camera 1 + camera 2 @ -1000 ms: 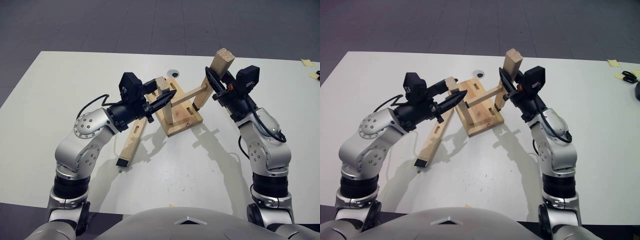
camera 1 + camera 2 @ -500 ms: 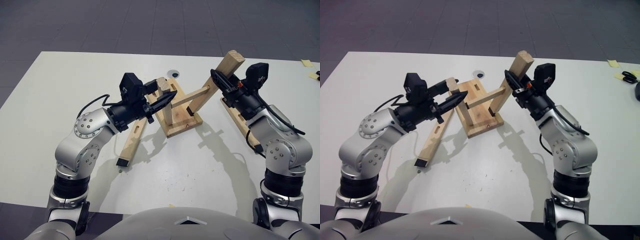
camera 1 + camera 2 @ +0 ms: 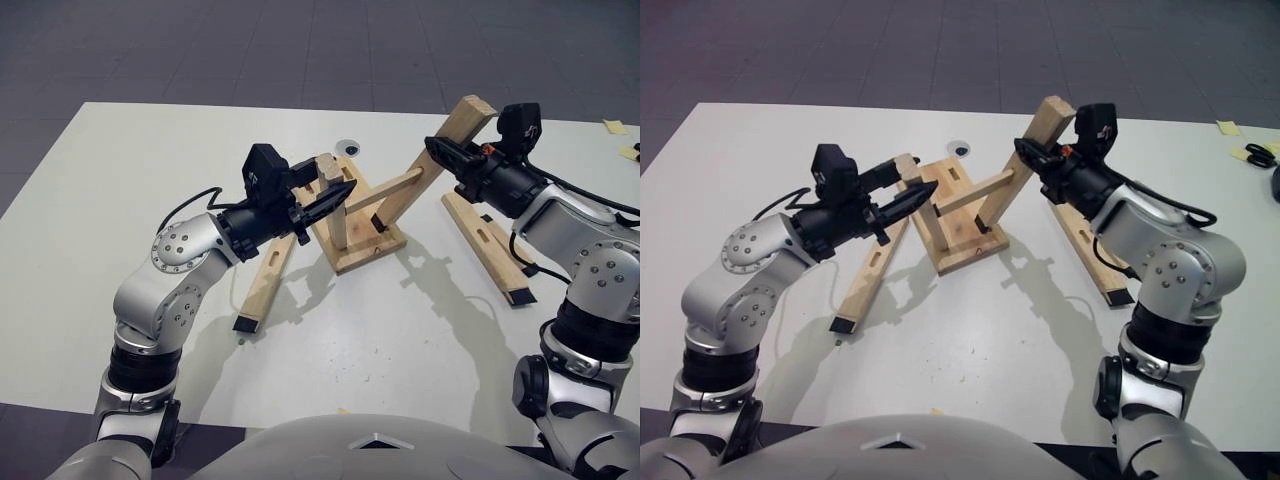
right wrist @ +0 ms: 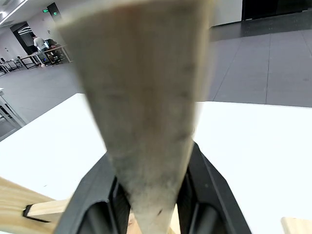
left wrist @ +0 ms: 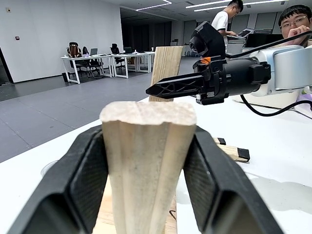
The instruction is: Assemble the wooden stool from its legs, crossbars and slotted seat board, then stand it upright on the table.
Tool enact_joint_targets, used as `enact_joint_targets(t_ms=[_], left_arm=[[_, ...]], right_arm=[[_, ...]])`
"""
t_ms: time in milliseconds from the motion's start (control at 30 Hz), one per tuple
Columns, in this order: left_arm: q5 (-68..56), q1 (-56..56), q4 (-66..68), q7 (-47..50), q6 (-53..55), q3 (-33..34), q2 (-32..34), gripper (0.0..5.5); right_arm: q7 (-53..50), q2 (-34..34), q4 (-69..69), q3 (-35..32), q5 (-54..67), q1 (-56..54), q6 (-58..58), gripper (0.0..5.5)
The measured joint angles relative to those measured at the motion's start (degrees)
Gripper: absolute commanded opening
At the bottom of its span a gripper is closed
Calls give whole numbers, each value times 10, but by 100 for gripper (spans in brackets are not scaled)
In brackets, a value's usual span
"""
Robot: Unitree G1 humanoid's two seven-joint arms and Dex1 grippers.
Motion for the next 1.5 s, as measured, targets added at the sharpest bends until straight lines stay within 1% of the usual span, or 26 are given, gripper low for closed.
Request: enact_joint_targets(t_ms=[133, 300, 500, 667, 800, 900, 1000, 1033, 1067, 1100, 1133, 1267, 1333, 1433, 1500], left_arm=[[1, -1, 1, 0, -2, -4, 0, 211], [2, -1, 1, 0, -4, -6, -1, 211], [5, -1, 0, 0, -6, -9, 0, 211], [5, -1, -2, 0, -7, -14, -1, 211], [4, -5, 4, 1, -7, -12, -2, 211], [0, -12, 15, 4, -7, -8, -5, 211], [0, -12, 18, 4, -7, -7, -6, 211], [0, -13, 18, 3, -7, -7, -6, 249], [0, -13, 19, 3, -7, -6, -5, 257], [-1, -12, 23, 3, 5, -8, -3, 276], [-1, -7, 33, 2, 17, -11, -2, 281], [-3, -9, 42, 1, 27, -5, -2, 349], [-4, -11, 42, 1, 29, -1, -2, 376], [-6, -12, 41, 0, 31, 2, -2, 435], [-7, -12, 41, -1, 35, 3, -2, 466]], right_arm=[[18, -26, 2, 6, -1, -8, 13, 103], [46, -60, -15, 44, -32, 2, -16, 103], [50, -64, -16, 40, -29, 3, -11, 103], [55, -81, -13, 29, -17, -8, 18, 103], [53, -71, 0, 24, -15, -14, 11, 103], [41, -41, 5, 20, -30, -11, -18, 103], [36, -26, 7, 18, -34, -4, -34, 102], [36, -21, 7, 16, -36, 0, -41, 102], [36, -19, 7, 15, -36, 4, -45, 102], [36, -17, 7, 14, -36, 7, -48, 102], [36, -16, 6, 13, -36, 9, -50, 102], [38, -18, -2, 19, -45, 18, -60, 102], [40, -24, -5, 24, -50, 18, -62, 102], [45, -35, -5, 25, -53, 17, -61, 102], [44, -42, -4, 24, -56, 12, -59, 102]])
